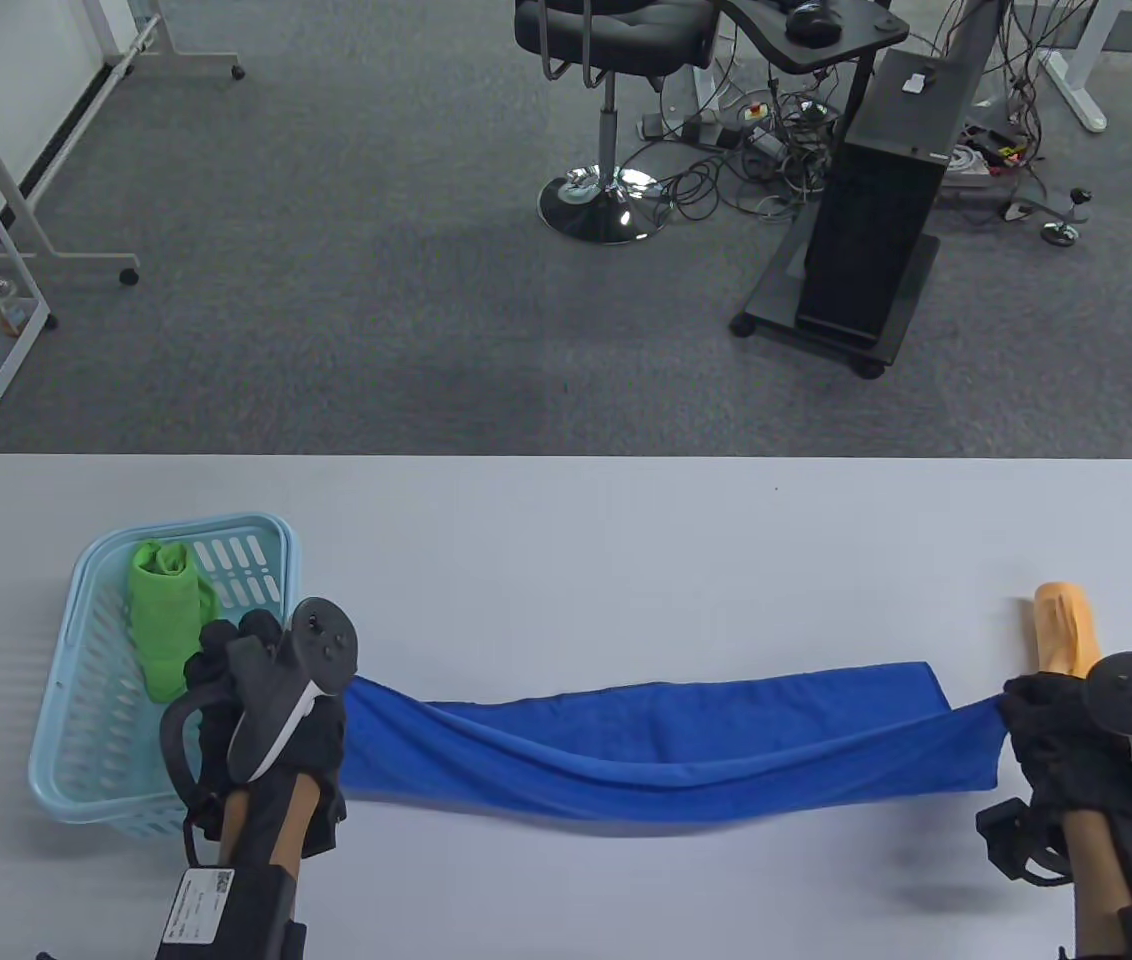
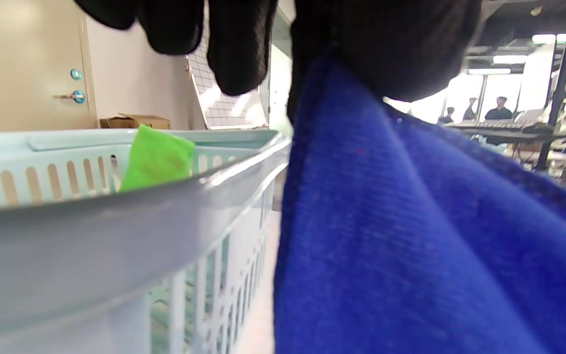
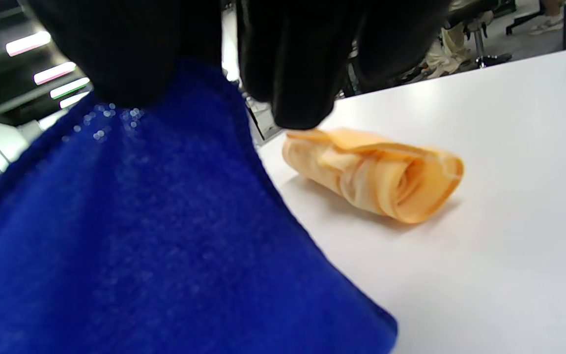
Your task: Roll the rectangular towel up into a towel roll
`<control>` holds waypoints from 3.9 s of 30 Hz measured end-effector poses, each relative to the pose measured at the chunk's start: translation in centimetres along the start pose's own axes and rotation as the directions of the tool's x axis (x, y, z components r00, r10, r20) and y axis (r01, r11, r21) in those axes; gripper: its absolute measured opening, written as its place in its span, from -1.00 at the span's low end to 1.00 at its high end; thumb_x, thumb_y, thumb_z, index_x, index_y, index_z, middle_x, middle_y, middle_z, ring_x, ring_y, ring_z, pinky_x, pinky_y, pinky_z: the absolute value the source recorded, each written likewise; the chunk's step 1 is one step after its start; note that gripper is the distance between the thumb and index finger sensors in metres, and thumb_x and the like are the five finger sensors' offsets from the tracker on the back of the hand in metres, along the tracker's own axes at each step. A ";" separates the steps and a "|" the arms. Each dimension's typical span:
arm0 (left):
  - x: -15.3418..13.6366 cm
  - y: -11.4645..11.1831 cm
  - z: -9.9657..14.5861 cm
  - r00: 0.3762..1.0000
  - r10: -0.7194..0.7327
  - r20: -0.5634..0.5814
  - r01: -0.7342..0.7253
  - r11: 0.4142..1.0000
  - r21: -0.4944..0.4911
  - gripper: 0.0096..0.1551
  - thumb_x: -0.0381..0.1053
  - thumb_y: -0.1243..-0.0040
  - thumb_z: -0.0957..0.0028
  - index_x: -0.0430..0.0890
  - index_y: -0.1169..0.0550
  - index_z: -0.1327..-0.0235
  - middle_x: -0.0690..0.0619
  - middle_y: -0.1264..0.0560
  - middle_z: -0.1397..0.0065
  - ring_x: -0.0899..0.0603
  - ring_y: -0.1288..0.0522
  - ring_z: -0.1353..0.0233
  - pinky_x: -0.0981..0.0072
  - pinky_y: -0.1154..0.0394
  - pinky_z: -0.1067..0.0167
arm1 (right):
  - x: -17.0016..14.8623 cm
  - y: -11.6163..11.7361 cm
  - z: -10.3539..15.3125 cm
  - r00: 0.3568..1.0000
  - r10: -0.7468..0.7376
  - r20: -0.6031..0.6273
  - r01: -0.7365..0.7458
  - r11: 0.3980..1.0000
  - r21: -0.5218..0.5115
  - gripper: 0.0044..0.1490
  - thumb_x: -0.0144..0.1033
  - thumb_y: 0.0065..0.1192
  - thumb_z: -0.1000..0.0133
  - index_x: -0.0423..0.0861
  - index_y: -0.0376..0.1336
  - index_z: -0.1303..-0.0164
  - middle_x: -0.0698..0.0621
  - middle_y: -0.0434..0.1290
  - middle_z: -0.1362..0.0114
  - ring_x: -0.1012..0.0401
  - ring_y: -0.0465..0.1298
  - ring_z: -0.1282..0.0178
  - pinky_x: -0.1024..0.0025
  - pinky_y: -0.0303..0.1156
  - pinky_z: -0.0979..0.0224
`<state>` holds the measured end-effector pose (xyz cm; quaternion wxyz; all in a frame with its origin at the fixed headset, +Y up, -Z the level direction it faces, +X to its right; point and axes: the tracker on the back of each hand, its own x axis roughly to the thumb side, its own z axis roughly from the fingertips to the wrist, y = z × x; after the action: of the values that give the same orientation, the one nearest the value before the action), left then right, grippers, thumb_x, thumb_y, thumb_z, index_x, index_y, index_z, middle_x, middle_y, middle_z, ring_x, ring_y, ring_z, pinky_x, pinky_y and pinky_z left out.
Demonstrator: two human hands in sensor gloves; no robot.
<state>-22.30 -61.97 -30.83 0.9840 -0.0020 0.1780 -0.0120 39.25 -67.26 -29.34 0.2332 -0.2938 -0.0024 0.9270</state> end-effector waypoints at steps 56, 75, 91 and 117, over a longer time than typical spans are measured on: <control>19.5 -13.5 11.6 0.878 0.115 0.465 -0.021 0.979 -0.202 -0.19 0.33 -0.28 0.22 0.09 -0.52 -0.36 -0.17 -0.44 -0.43 -0.39 -0.28 -0.47 -0.33 -0.17 -0.38 | 17.7 18.9 5.1 0.818 0.236 0.525 -0.410 0.879 0.244 -0.02 0.04 0.29 0.24 0.09 0.12 -0.46 -0.05 -0.07 -0.61 -0.06 0.01 -0.64 -0.24 -0.08 -0.58; 18.0 -12.8 10.4 0.917 0.095 0.388 -0.049 0.991 -0.127 -0.55 0.03 -0.33 0.14 0.09 -0.66 -0.06 -0.04 -0.56 -0.30 -0.30 -0.42 -0.41 -0.28 -0.28 -0.36 | 20.5 20.2 4.9 0.887 0.094 0.452 -0.281 0.887 0.367 -0.40 -0.17 0.41 0.27 0.10 0.38 -0.02 -0.06 0.25 -0.46 0.00 0.35 -0.45 -0.13 0.19 -0.50; 11.9 -2.0 7.6 0.838 0.408 0.361 -0.444 0.896 0.020 -0.55 0.04 -0.26 0.09 0.23 -0.60 -0.10 -0.08 -0.48 -0.44 -0.34 -0.36 -0.47 -0.32 -0.23 -0.38 | 18.3 7.9 9.0 0.751 -0.604 0.268 0.335 0.697 0.634 -0.27 -0.20 0.34 0.15 -0.01 0.15 -0.23 0.00 0.43 -0.19 0.28 0.69 0.09 0.09 0.34 -0.46; 12.8 1.7 7.5 0.472 0.842 0.262 -0.762 0.539 -0.358 -0.24 -0.04 -0.43 0.13 0.13 -0.49 -0.45 -0.04 -0.70 -0.02 -0.22 -0.67 -0.05 -0.21 -0.50 -0.10 | 17.4 3.8 10.9 0.596 -0.781 0.187 0.559 0.571 0.602 -0.08 -0.24 0.27 0.10 0.15 -0.01 -0.50 0.01 0.35 -0.25 0.26 0.65 -0.02 0.07 0.31 -0.47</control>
<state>-7.65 -60.62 -28.25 0.8811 -0.0148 -0.0497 0.4700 19.19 -61.70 -30.34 0.6346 0.0135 0.0626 0.7702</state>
